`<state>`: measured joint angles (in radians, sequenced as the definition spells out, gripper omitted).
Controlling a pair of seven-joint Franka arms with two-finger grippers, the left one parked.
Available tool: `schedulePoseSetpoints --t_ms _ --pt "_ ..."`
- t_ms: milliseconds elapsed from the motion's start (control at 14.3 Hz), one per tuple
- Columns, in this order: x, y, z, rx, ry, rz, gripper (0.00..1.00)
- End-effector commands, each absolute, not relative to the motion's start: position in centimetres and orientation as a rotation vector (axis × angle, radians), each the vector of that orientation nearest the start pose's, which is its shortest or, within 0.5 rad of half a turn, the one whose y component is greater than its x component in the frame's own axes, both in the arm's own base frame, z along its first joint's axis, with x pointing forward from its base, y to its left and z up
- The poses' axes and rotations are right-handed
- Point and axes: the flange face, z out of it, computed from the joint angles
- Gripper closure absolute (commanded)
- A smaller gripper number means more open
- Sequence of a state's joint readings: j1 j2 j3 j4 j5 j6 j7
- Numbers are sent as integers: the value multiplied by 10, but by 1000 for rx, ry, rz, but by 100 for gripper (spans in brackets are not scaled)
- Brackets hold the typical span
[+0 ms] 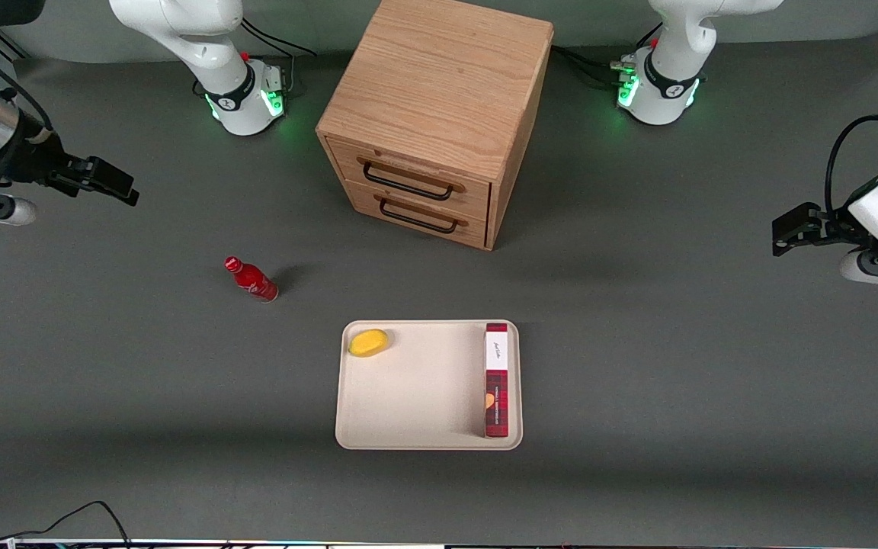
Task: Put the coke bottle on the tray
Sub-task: 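Move the right gripper down to the red Coca-Cola bottle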
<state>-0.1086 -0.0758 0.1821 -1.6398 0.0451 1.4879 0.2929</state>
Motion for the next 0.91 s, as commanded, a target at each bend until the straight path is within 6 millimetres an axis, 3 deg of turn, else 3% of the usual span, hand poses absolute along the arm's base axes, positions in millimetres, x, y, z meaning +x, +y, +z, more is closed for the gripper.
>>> schedulePoseSetpoints --t_ms 0,209,349,628,837 --pt "519 46 632 -3086 309 173 0" --pt "519 51 624 -3083 307 226 0" --pt "520 54 598 -3084 301 276 0" --pt "528 69 494 -3076 348 191 0" --pt "529 98 427 -3067 388 97 0"
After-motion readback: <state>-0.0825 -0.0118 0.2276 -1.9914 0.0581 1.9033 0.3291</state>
